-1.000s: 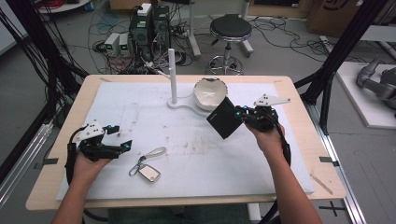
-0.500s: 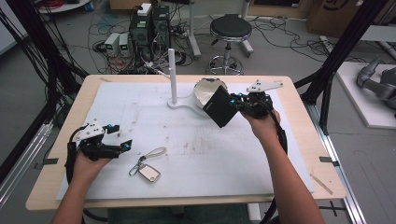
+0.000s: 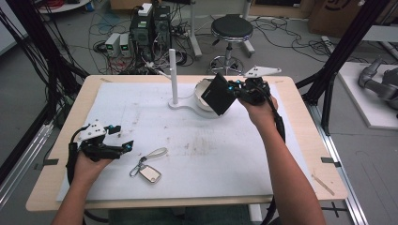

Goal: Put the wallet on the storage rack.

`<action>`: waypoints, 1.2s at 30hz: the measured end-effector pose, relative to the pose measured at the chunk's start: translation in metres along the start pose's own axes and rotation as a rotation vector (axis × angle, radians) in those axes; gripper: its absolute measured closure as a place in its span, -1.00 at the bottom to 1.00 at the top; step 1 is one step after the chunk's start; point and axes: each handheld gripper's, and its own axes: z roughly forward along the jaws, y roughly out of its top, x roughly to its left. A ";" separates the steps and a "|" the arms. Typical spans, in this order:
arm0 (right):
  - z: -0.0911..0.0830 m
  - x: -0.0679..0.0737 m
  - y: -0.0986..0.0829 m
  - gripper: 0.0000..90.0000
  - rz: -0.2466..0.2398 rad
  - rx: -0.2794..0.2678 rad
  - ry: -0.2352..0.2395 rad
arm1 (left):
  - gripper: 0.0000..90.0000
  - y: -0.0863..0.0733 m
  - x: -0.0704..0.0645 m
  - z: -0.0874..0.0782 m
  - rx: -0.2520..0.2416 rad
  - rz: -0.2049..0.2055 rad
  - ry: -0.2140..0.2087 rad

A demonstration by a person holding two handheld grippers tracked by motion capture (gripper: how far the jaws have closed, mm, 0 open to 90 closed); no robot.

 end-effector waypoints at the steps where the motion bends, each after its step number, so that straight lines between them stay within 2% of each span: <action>1: 0.002 -0.001 0.002 0.87 0.000 -0.004 -0.001 | -0.62 0.000 0.000 0.000 0.001 -0.001 0.001; 4: 0.010 -0.005 0.009 0.87 -0.010 0.005 -0.007 | -0.62 0.000 0.000 0.000 0.004 0.000 0.002; 5: 0.016 -0.007 0.013 0.87 -0.028 0.006 -0.023 | -0.62 -0.001 0.001 0.000 0.004 -0.001 0.002; 10: 0.031 -0.009 0.020 0.87 -0.035 0.016 -0.031 | -0.62 -0.002 0.001 0.000 0.005 -0.004 0.005; 17: 0.048 -0.010 0.021 0.87 -0.046 0.018 -0.048 | -0.62 -0.002 0.002 0.000 0.010 -0.006 0.006; 25: 0.056 -0.017 0.016 0.87 -0.031 0.041 -0.068 | -0.62 -0.003 0.002 0.001 0.015 -0.006 0.004; 36: 0.063 -0.023 0.012 0.87 -0.035 0.049 -0.096 | -0.62 -0.003 0.001 0.001 0.017 -0.007 0.002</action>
